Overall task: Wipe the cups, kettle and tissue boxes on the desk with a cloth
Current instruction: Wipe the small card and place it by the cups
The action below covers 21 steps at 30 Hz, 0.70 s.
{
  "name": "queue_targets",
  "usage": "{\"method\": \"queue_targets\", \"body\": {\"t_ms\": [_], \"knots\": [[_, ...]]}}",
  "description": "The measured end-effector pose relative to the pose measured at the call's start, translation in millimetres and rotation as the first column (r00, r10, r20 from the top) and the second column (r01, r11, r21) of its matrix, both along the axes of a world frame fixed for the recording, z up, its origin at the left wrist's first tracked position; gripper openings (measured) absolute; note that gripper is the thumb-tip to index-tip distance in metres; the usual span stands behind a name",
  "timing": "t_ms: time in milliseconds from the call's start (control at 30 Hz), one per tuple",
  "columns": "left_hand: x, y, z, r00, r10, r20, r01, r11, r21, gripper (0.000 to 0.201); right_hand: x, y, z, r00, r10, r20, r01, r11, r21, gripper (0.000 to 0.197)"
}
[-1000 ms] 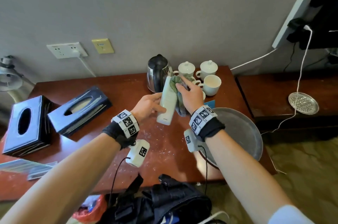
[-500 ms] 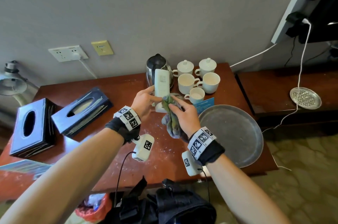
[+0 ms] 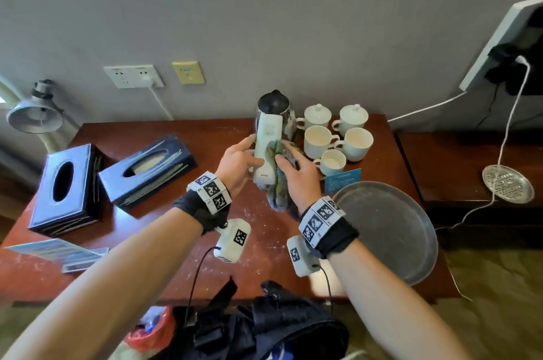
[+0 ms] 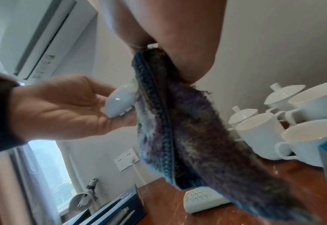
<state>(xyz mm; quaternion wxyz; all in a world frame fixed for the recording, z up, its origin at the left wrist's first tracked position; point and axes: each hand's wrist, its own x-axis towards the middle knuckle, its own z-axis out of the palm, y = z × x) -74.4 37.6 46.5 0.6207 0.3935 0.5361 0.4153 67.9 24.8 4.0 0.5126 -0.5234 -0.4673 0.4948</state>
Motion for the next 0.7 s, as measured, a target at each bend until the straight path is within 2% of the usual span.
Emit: {"method": "queue_targets", "body": {"t_ms": [100, 167, 333, 467, 600, 700], "knots": [[-9, 5, -3, 0.999, -0.04, -0.01, 0.04, 0.999, 0.021, 0.074, -7, -4, 1, 1.0, 0.008, -0.001, -0.008, 0.998, 0.059, 0.036], [-14, 3, -4, 0.992, -0.11, -0.056, 0.113, 0.991, 0.072, 0.067, -13, 2, 3, 0.999, 0.034, -0.012, -0.034, 0.997, 0.069, 0.036], [-34, -5, -3, 0.983, -0.135, -0.127, 0.143, 0.988, 0.061, 0.053, -31, 13, 12, 0.998, 0.065, -0.025, -0.063, 0.993, 0.102, 0.037], [-51, -6, -5, 0.967, -0.181, -0.18, 0.187, 0.982, 0.018, 0.057, -41, 34, 22, 0.998, 0.068, 0.004, -0.068, 0.994, 0.091, 0.04], [-60, -6, -13, 0.989, -0.06, -0.138, 0.06, 0.998, -0.004, 0.078, -52, 56, 27, 0.999, 0.038, 0.038, -0.041, 0.997, 0.072, 0.041], [-67, 1, -16, 0.989, 0.044, -0.142, -0.04, 0.999, 0.027, 0.075, -67, 54, 22, 0.996, 0.081, -0.043, -0.079, 0.996, 0.027, 0.038]]}}
